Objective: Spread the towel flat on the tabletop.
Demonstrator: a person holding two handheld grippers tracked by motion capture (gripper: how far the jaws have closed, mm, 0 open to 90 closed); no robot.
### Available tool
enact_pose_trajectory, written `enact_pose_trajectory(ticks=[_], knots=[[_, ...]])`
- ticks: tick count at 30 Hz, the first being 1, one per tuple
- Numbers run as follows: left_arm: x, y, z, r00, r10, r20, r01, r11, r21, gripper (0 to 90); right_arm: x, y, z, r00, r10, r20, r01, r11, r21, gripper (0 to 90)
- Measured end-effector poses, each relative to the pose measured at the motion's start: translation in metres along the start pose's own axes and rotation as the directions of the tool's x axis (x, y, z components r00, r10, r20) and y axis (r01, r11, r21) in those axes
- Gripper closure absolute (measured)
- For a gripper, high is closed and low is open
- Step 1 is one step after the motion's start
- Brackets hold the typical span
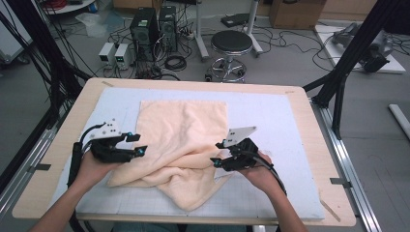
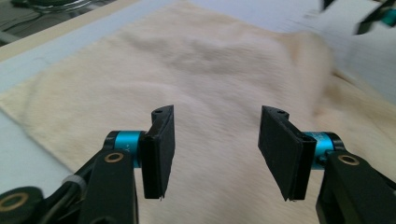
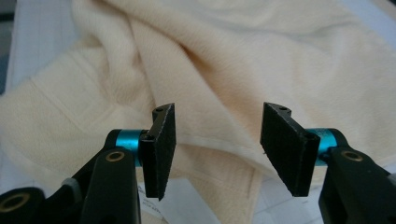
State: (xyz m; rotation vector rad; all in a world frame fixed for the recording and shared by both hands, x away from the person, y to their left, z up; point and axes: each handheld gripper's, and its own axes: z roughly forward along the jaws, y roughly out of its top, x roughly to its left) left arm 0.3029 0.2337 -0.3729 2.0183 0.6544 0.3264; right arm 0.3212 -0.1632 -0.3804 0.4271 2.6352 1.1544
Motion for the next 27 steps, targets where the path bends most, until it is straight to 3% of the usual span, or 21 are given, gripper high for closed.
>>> enact_pose_trajectory(ticks=[3, 5, 7, 10, 11, 15, 20, 23, 27], knots=[[-0.016, -0.009, -0.001, 0.9966, 0.014, 0.082, -0.015, 0.9998, 0.016, 40.5, 0.004, -0.003, 0.017, 0.9998, -0.004, -0.018, 0.004, 1.0, 0.027, 43.0], [-0.02, -0.017, 0.003, 0.9939, 0.04, 0.102, -0.046, 0.9975, 0.054, 38.2, 0.005, -0.005, 0.029, 0.9998, -0.008, -0.016, 0.008, 0.999, 0.038, 41.6], [-0.02, -0.026, 0.011, 0.9938, 0.052, 0.098, -0.063, 0.9912, 0.116, 39.2, 0.004, -0.007, 0.04, 0.9999, -0.004, -0.01, 0.005, 0.999, 0.054, 43.6], [-0.014, -0.034, 0.019, 0.9941, 0.058, 0.092, -0.072, 0.9851, 0.156, 65.1, 0.0, -0.01, 0.051, 0.9998, -0.009, -0.019, 0.01, 0.995, 0.1, 70.6], [-0.011, -0.034, 0.02, 0.9952, 0.048, 0.085, -0.061, 0.9862, 0.154, 75.7, -0.002, -0.01, 0.048, 0.9997, -0.006, -0.022, 0.008, 0.994, 0.105, 82.3], [-0.005, -0.024, 0.021, 0.9985, 0.038, 0.039, -0.042, 0.9919, 0.12, 81.1, -0.005, -0.012, 0.032, 0.9987, 0.028, -0.041, -0.025, 0.996, 0.081, 84.4], [0.002, -0.005, 0.033, 0.9992, 0.039, 0.004, -0.039, 0.9943, 0.099, 82.4, 0.005, -0.016, -0.003, 1.0, 0.0, 0.0, 0.0, 0.996, 0.092, 84.5], [0.018, 0.007, 0.043, 0.9989, 0.022, -0.042, -0.018, 0.9955, 0.093, 82.4, -0.002, -0.017, -0.018, 0.9992, 0.014, 0.037, -0.017, 0.996, 0.088, 84.5], [0.051, 0.017, 0.061, 0.9951, -0.061, -0.078, 0.067, 0.9948, 0.077, 82.1, -0.024, -0.013, -0.023, 0.9962, 0.043, 0.076, -0.048, 0.996, 0.075, 84.6]])
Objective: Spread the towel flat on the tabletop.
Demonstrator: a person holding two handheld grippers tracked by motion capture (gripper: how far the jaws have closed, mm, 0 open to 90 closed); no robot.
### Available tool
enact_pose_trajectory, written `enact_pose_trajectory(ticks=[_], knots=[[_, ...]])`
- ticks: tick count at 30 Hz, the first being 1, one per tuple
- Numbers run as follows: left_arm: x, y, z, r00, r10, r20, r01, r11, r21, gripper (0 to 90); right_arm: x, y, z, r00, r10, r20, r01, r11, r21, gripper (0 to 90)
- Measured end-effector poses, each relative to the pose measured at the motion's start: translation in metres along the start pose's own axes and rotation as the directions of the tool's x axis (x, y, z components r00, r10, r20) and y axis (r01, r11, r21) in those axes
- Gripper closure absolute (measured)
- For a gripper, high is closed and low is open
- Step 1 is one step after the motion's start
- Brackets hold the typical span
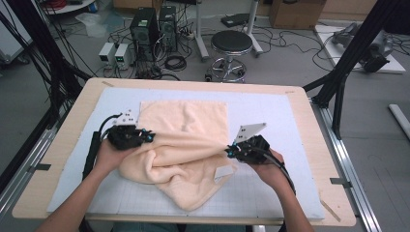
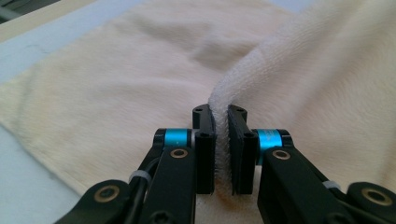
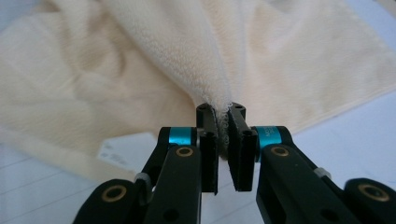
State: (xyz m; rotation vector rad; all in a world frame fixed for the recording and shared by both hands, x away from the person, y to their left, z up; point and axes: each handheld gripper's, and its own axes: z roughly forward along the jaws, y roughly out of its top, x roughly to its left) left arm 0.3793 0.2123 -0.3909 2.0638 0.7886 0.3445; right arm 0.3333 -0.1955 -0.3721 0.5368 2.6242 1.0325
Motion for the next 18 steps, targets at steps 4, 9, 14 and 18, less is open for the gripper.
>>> enact_pose_trajectory(ticks=[4, 9, 14, 18], knots=[[0.012, 0.018, 0.023, 0.9971, 0.013, -0.075, -0.01, 0.9988, 0.048, 82.0, -0.024, 0.006, 0.005, 0.9985, 0.046, 0.028, -0.046, 0.999, -0.002, 84.6], [0.014, 0.033, 0.031, 0.9943, 0.009, -0.106, -0.001, 0.9968, 0.08, 68.2, -0.038, 0.005, 0.022, 0.9957, 0.089, 0.029, -0.089, 0.996, 0.028, 70.7], [0.009, 0.036, 0.0, 0.9973, 0.012, -0.073, -0.011, 0.9999, 0.012, 58.8, -0.029, 0.006, 0.004, 0.9967, 0.067, 0.045, -0.066, 0.997, -0.036, 59.3], [-0.01, 0.027, -0.025, 0.9974, 0.056, -0.045, -0.057, 0.9982, -0.02, 57.8, -0.014, 0.002, -0.01, 0.9988, 0.037, 0.033, -0.034, 0.997, -0.075, 57.4]])
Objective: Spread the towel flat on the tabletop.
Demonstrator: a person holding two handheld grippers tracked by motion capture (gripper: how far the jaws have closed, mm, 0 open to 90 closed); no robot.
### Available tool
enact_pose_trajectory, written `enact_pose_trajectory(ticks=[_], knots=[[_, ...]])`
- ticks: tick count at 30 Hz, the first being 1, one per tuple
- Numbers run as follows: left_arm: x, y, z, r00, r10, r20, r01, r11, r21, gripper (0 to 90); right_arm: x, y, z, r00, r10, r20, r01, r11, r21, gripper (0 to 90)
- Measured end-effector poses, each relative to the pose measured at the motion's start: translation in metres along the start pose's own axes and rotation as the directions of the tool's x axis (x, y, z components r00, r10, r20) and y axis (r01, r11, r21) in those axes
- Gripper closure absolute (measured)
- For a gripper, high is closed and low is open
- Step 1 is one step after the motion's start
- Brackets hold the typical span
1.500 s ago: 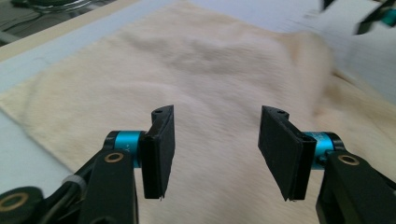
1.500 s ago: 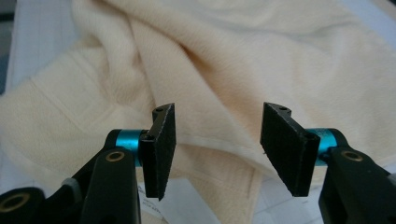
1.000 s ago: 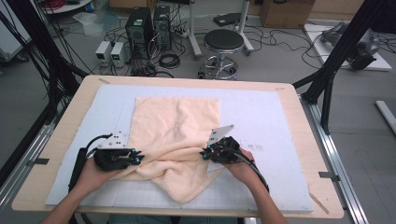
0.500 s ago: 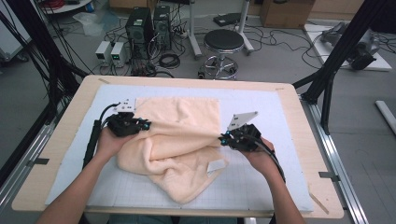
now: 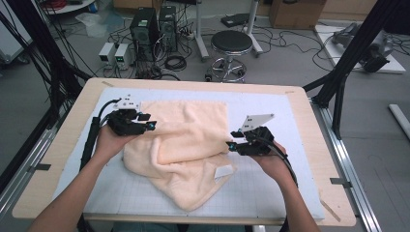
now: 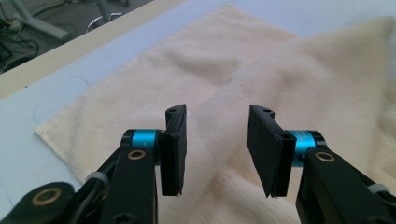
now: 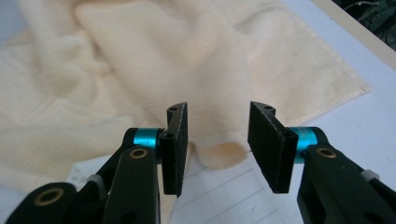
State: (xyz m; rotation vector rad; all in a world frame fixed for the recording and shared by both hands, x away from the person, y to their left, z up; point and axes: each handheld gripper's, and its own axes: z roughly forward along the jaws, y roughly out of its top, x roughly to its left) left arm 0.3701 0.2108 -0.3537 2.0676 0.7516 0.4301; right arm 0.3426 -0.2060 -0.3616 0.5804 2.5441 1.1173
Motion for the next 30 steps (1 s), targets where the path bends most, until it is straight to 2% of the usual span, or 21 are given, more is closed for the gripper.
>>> enact_pose_trajectory(ticks=[1, 4, 8, 9, 12, 15, 17, 19, 22, 25, 26, 28, 30], knots=[[-0.004, -0.003, -0.004, 1.0, 0.006, 0.007, -0.006, 1.0, -0.004, 57.6, 0.006, -0.003, -0.001, 0.9997, -0.023, -0.009, 0.023, 1.0, -0.005, 57.0], [-0.021, -0.017, -0.018, 0.9993, 0.027, 0.026, -0.027, 0.9995, -0.018, 56.9, 0.019, -0.01, 0.0, 0.9981, -0.051, -0.035, 0.051, 0.999, 0.003, 56.1], [-0.041, -0.044, -0.032, 0.9993, 0.008, 0.036, -0.007, 0.9989, -0.047, 55.2, 0.035, -0.023, 0.007, 0.9937, -0.082, -0.076, 0.084, 0.996, 0.019, 58.6], [-0.046, -0.05, -0.036, 0.999, 0.014, 0.043, -0.012, 0.9988, -0.047, 54.9, 0.037, -0.026, 0.009, 0.9929, -0.083, -0.085, 0.085, 0.996, 0.02, 58.8], [-0.058, -0.067, -0.042, 0.999, -0.004, 0.046, 0.007, 0.9984, -0.056, 53.4, 0.04, -0.034, 0.015, 0.9933, -0.075, -0.088, 0.079, 0.996, 0.047, 59.4], [-0.068, -0.079, -0.046, 0.9987, 0.009, 0.05, -0.007, 0.9993, -0.037, 52.2, 0.042, -0.039, 0.019, 0.9939, -0.064, -0.09, 0.068, 0.997, 0.046, 59.3], [-0.073, -0.084, -0.047, 0.9977, 0.006, 0.067, -0.004, 0.9997, -0.025, 50.7, 0.043, -0.041, 0.021, 0.9938, -0.057, -0.095, 0.061, 0.997, 0.043, 59.0], [-0.077, -0.09, -0.045, 0.9959, 0.015, 0.089, -0.015, 0.9999, -0.003, 49.8, 0.043, -0.043, 0.023, 0.9933, -0.052, -0.103, 0.057, 0.997, 0.047, 58.7], [-0.081, -0.099, -0.033, 0.9928, 0.035, 0.114, -0.042, 0.9969, 0.066, 47.3, 0.041, -0.047, 0.027, 0.9897, -0.028, -0.14, 0.038, 0.997, 0.067, 55.9], [-0.08, -0.101, -0.019, 0.9911, 0.039, 0.127, -0.054, 0.9912, 0.12, 48.1, 0.04, -0.051, 0.037, 0.9869, -0.024, -0.16, 0.044, 0.992, 0.123, 56.1], [-0.079, -0.1, -0.015, 0.991, 0.044, 0.127, -0.06, 0.9895, 0.131, 49.6, 0.042, -0.053, 0.041, 0.9867, -0.029, -0.16, 0.05, 0.99, 0.128, 58.0], [-0.078, -0.096, -0.007, 0.9918, 0.029, 0.124, -0.046, 0.9897, 0.135, 52.4, 0.041, -0.053, 0.041, 0.9837, -0.016, -0.179, 0.037, 0.993, 0.115, 66.1], [-0.076, -0.091, -0.002, 0.9927, 0.028, 0.117, -0.044, 0.9898, 0.136, 59.6, 0.043, -0.054, 0.04, 0.9794, -0.011, -0.202, 0.034, 0.993, 0.109, 78.2]])
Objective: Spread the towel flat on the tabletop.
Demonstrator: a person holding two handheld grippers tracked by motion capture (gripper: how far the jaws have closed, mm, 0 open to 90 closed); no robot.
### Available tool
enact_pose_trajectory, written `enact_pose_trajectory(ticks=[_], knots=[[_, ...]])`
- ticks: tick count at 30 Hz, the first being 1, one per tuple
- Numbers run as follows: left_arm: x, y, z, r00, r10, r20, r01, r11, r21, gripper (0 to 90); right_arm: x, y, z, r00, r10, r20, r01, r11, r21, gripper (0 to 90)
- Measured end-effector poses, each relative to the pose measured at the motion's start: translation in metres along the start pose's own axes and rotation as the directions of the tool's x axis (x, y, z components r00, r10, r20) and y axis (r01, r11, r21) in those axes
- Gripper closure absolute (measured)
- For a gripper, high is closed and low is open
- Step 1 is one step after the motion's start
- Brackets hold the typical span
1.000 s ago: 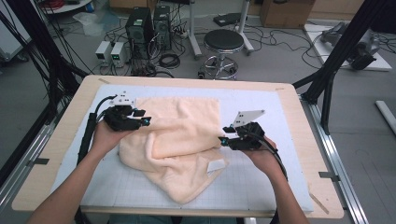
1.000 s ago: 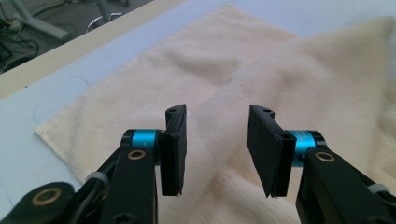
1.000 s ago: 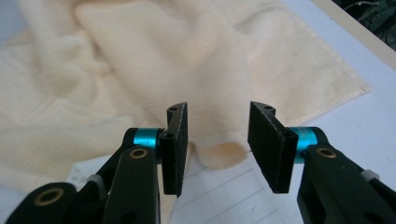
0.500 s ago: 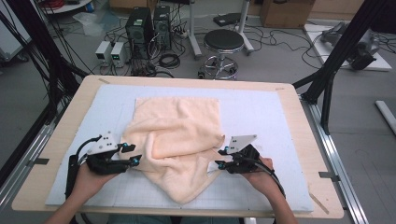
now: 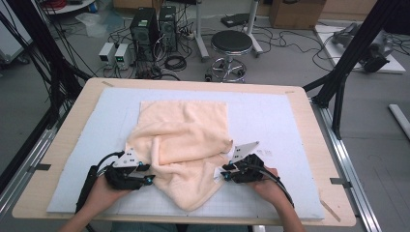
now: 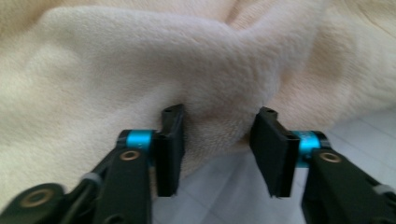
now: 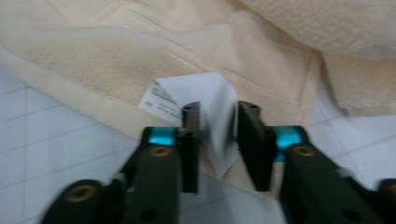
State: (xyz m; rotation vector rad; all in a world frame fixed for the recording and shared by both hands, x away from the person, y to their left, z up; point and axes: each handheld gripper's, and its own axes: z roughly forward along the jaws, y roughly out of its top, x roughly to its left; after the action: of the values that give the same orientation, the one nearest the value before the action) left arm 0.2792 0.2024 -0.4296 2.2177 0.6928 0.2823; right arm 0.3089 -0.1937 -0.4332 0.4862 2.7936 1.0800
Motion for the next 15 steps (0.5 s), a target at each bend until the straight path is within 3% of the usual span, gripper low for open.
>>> enact_pose_trajectory(ticks=[2, 5, 10, 15], knots=[[0.002, 0.005, 0.004, 1.0, -0.009, -0.002, 0.009, 0.9999, -0.01, 70.0, 0.003, 0.0, 0.0, 0.9999, -0.016, -0.005, 0.016, 1.0, -0.002, 84.9], [0.002, 0.011, 0.004, 0.9994, 0.027, -0.022, -0.028, 0.9995, -0.013, 81.3, 0.005, 0.0, -0.001, 0.9995, -0.024, -0.022, 0.024, 1.0, 0.001, 87.2], [-0.001, 0.016, -0.017, 0.9981, 0.041, -0.045, -0.044, 0.9973, -0.059, 83.9, 0.02, 0.003, -0.009, 0.9959, -0.058, -0.069, 0.057, 0.998, -0.009, 87.7], [-0.003, 0.021, -0.043, 0.9969, 0.051, -0.06, -0.056, 0.994, -0.094, 84.0, 0.04, 0.008, -0.02, 0.9921, -0.098, -0.079, 0.095, 0.994, -0.045, 87.8]])
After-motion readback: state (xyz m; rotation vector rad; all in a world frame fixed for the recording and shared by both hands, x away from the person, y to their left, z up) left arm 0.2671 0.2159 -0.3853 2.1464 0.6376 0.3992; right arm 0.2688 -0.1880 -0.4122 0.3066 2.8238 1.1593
